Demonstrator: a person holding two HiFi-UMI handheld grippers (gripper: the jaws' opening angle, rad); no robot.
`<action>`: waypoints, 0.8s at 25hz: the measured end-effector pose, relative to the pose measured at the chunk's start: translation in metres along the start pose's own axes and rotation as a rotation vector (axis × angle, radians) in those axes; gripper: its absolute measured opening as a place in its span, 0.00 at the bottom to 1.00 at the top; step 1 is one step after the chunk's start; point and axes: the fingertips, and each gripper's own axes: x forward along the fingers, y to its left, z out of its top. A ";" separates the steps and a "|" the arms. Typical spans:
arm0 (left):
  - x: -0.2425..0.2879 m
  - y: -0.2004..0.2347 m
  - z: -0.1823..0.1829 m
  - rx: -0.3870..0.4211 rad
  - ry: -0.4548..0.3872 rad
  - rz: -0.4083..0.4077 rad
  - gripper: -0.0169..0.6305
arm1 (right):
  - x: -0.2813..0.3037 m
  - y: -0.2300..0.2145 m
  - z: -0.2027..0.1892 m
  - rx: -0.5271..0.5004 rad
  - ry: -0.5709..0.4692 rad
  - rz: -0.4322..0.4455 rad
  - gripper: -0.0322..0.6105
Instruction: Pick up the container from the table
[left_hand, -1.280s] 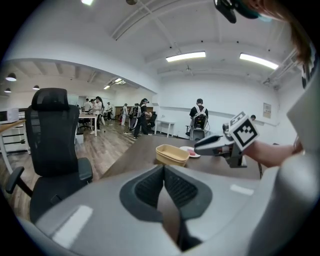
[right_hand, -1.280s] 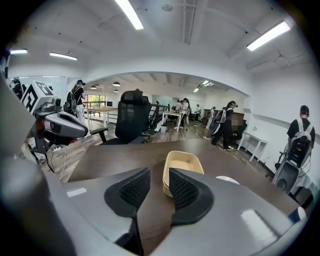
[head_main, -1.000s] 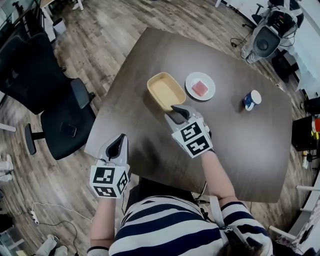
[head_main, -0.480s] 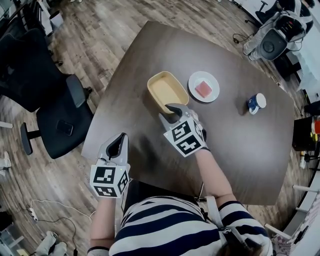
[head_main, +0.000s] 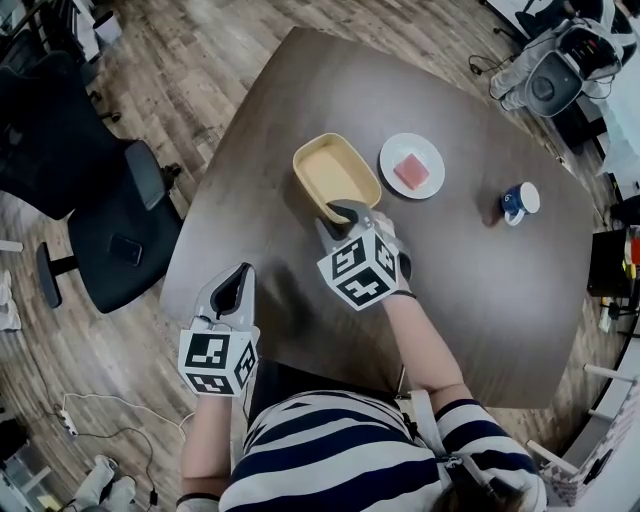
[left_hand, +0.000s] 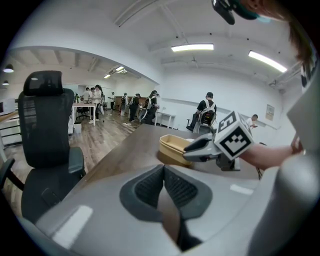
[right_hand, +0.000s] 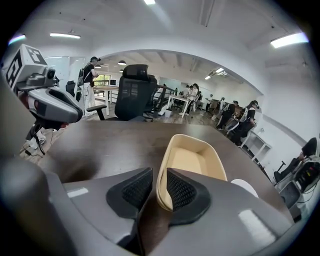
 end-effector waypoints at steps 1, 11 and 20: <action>0.001 0.001 0.000 -0.001 0.002 0.000 0.03 | 0.002 0.001 0.000 -0.005 0.007 0.000 0.19; -0.006 0.004 -0.006 -0.007 -0.003 0.017 0.03 | 0.001 0.004 -0.006 -0.054 0.038 -0.033 0.11; -0.018 0.008 -0.004 -0.006 -0.027 0.042 0.03 | -0.002 0.007 -0.005 -0.068 0.032 -0.039 0.09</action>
